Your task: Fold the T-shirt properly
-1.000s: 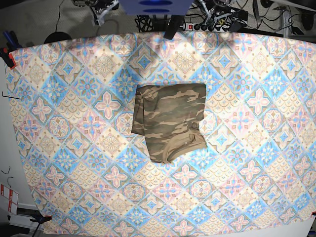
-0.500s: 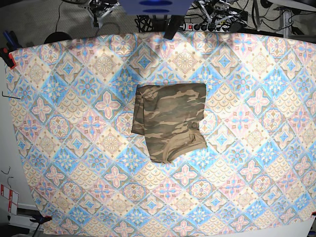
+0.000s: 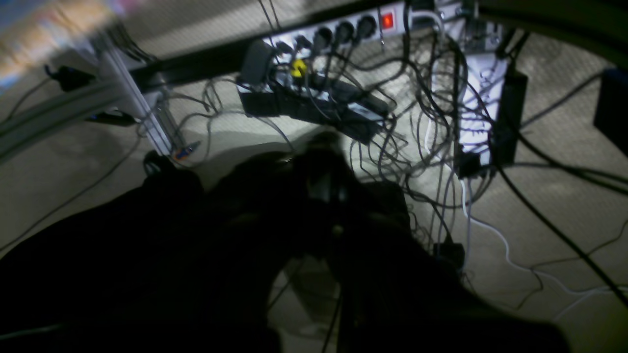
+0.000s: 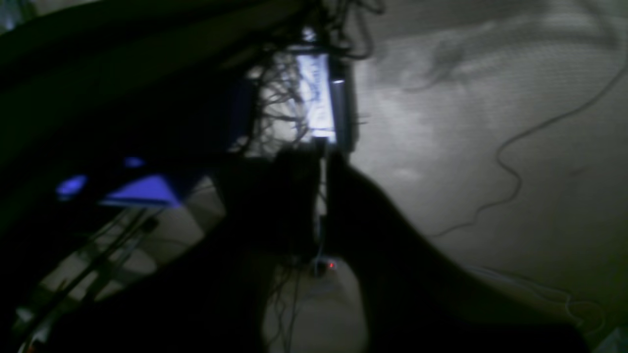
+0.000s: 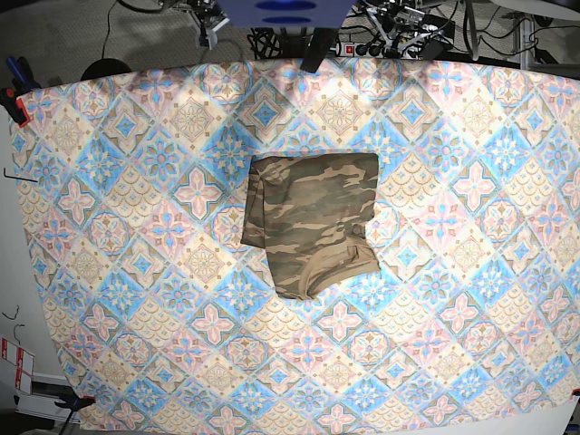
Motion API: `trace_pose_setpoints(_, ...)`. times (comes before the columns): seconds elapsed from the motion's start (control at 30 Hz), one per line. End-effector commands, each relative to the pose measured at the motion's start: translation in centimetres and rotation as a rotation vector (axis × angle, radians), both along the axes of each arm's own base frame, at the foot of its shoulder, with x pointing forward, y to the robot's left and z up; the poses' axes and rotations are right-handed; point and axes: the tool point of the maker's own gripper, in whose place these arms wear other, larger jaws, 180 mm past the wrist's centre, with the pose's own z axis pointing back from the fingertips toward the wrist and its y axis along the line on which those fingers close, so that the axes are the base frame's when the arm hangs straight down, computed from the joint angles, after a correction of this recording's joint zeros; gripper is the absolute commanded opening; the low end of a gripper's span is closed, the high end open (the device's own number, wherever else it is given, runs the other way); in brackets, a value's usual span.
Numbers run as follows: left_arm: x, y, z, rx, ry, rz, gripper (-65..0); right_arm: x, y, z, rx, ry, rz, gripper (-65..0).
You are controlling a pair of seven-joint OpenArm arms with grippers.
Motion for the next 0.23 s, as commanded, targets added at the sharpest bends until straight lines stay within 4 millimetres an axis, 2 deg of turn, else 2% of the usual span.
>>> trace_pose_setpoints(0.0, -0.3, 0.1, 0.0, 0.006, 0.001, 0.003, -65.0, 0.9, -1.3, 0.0, -0.026, -0.025, -0.001, -61.0)
trace_pose_setpoints(0.1, 0.3, 0.1, 0.0, 0.006, -0.010, 0.003, -65.0, 0.9, -1.5, 0.0, -0.029, -0.028, -0.001, -61.0)
trace_pose_setpoints(0.17, 1.6, -0.3, 0.0, 0.000, -0.026, 0.003, -65.0, 0.9, -1.9, 0.0, -0.036, -0.028, 0.000, -61.0)
trace_pose_setpoints(0.2, 1.7, -0.8, -0.1, -0.007, -0.027, 0.005, -65.0, 1.0, -3.0, 0.0, -0.053, -0.028, 0.003, -61.0)
